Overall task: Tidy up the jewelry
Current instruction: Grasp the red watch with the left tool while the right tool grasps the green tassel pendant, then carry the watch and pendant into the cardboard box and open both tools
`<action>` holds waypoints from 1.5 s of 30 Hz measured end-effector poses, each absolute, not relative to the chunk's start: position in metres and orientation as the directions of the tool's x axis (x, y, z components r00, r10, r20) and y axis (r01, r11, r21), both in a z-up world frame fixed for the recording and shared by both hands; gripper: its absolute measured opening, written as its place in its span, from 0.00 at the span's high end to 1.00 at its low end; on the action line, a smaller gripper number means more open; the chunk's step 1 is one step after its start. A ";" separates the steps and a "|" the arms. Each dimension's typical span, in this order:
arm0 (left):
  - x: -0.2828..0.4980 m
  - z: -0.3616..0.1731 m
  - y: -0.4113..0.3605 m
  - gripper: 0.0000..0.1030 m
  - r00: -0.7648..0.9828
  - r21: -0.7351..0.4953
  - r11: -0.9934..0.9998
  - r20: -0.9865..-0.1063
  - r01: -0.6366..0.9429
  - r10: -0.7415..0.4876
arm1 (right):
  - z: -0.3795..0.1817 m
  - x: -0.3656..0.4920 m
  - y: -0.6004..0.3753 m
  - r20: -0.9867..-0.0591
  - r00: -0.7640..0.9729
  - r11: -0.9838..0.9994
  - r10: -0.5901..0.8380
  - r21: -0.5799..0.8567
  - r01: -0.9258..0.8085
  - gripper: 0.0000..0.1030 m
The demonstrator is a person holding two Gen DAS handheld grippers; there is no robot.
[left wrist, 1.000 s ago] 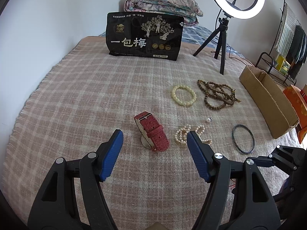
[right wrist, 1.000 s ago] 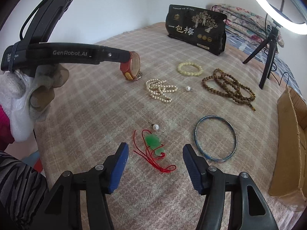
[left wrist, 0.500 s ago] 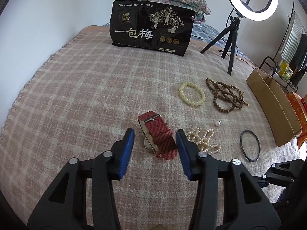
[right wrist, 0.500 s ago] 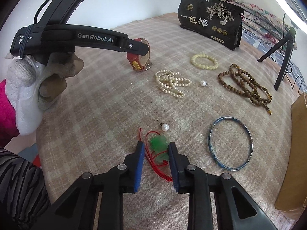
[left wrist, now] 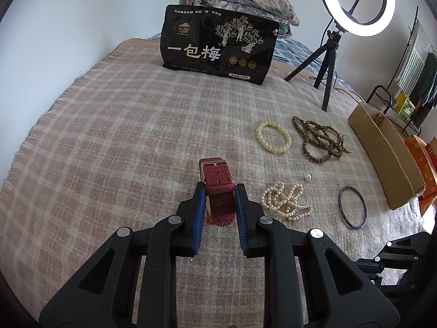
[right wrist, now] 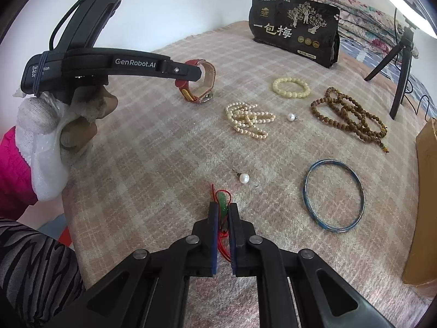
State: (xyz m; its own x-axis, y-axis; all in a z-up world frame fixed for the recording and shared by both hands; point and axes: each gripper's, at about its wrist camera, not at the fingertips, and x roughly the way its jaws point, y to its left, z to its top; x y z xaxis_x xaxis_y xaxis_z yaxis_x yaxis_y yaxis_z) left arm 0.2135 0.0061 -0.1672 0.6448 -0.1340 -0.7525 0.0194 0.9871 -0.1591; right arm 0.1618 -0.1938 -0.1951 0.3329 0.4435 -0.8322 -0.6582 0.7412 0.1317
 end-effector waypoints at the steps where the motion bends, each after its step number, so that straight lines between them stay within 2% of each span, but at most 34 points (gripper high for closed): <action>1: 0.213 -0.166 0.007 0.81 0.648 -0.156 0.988 -0.751 0.018 -0.130 | -0.194 0.161 -0.195 -0.828 0.336 0.745 0.449 0.139 -0.652 0.96; 14: 0.196 -0.133 0.006 0.81 0.698 -0.142 0.989 -0.703 0.048 -0.135 | -0.162 0.149 -0.223 -0.776 0.403 0.784 0.485 0.183 -0.593 0.96; 26: 0.193 -0.094 -0.041 0.81 0.713 -0.200 0.959 -0.641 0.202 -0.284 | -0.112 0.140 -0.285 -0.710 0.526 0.851 0.467 0.200 -0.485 0.96; 38: 0.208 -0.070 -0.122 0.81 0.695 -0.178 0.916 -0.604 0.359 -0.390 | -0.085 0.147 -0.379 -0.675 0.664 0.947 0.321 0.209 -0.245 0.96; 45: 0.230 -0.065 -0.174 0.81 0.663 -0.181 0.886 -0.604 0.427 -0.443 | -0.079 0.152 -0.417 -0.664 0.712 0.974 0.227 0.168 -0.154 0.96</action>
